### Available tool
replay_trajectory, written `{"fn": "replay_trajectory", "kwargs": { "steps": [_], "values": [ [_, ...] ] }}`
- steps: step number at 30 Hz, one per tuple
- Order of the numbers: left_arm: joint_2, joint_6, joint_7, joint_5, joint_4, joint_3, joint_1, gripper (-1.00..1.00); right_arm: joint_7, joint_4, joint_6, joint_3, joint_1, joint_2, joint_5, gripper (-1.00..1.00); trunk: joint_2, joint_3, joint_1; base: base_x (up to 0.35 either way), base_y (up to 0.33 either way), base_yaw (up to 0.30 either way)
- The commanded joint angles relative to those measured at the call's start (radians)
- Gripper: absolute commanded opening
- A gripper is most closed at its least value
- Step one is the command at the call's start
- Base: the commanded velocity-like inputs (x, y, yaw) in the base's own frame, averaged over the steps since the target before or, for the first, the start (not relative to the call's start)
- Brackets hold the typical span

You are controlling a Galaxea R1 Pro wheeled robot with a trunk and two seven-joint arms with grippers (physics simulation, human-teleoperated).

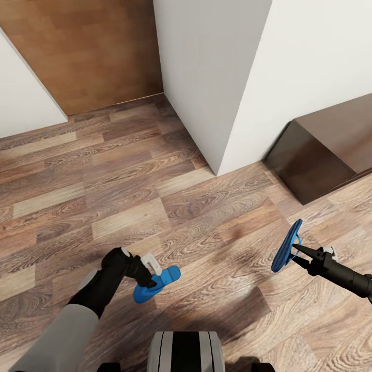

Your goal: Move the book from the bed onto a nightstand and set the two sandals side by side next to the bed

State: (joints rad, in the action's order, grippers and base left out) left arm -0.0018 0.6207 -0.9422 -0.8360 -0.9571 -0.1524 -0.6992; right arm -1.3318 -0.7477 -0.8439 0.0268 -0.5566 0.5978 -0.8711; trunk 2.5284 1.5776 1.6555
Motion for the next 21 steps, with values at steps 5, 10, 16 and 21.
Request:
{"fn": "replay_trajectory", "kwargs": {
  "steps": [5,10,16,21],
  "values": [
    [-0.01,0.007,-0.009,-0.006,-0.002,-0.001,0.0,1.0,0.0,0.001,-0.007,-0.001,0.0,0.0,-0.005,-1.0,0.0,0.001,0.0,0.0,0.0,0.0],
    [-0.02,0.008,-0.009,-0.007,0.0,-0.001,0.0,1.0,0.0,0.0,-0.008,-0.001,0.0,0.0,-0.005,-1.0,0.0,0.001,0.0,0.0,0.0,0.0],
    [-0.039,0.01,-0.008,-0.008,0.001,-0.001,0.0,1.0,-0.001,0.0,-0.009,-0.001,0.0,0.0,-0.005,-1.0,0.001,0.016,0.002,0.0,0.0,0.0],
    [-0.04,0.009,-0.006,-0.009,0.001,-0.001,0.0,1.0,-0.001,0.0,-0.009,-0.001,0.0,0.0,-0.005,-1.0,0.002,0.035,0.004,0.0,0.0,0.0]
  ]
}}
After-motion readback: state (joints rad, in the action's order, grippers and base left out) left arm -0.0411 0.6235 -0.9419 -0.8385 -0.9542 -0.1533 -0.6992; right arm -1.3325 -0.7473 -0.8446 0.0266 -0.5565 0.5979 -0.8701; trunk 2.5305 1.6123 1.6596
